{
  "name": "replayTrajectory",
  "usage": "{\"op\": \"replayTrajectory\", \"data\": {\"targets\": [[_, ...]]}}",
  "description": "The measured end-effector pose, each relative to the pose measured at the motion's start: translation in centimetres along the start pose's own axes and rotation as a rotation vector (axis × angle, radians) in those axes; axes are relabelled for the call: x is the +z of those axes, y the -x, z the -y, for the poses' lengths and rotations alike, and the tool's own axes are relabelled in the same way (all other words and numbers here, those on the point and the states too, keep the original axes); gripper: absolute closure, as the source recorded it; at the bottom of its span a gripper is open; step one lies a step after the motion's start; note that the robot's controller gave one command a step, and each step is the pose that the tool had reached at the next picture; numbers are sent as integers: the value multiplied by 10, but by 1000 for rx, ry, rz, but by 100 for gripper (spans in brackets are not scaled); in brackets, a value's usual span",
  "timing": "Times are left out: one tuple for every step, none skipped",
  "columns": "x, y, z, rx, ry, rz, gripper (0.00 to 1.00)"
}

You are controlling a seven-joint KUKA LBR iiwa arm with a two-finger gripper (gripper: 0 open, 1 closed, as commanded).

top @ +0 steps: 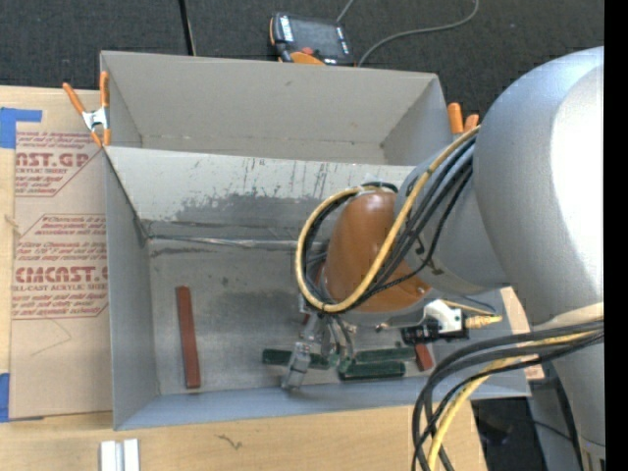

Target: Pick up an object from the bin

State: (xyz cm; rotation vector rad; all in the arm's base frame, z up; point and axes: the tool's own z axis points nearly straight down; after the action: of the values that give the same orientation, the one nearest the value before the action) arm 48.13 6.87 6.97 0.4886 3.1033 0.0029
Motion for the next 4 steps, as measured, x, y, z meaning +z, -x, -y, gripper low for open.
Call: {"op": "replayTrajectory", "data": {"targets": [[0, 0, -1, 0, 0, 0, 0], [0, 0, -1, 0, 0, 1, 100], [-30, 0, -1, 0, 0, 1, 100], [-59, 1, -2, 0, 0, 2, 100]]}}
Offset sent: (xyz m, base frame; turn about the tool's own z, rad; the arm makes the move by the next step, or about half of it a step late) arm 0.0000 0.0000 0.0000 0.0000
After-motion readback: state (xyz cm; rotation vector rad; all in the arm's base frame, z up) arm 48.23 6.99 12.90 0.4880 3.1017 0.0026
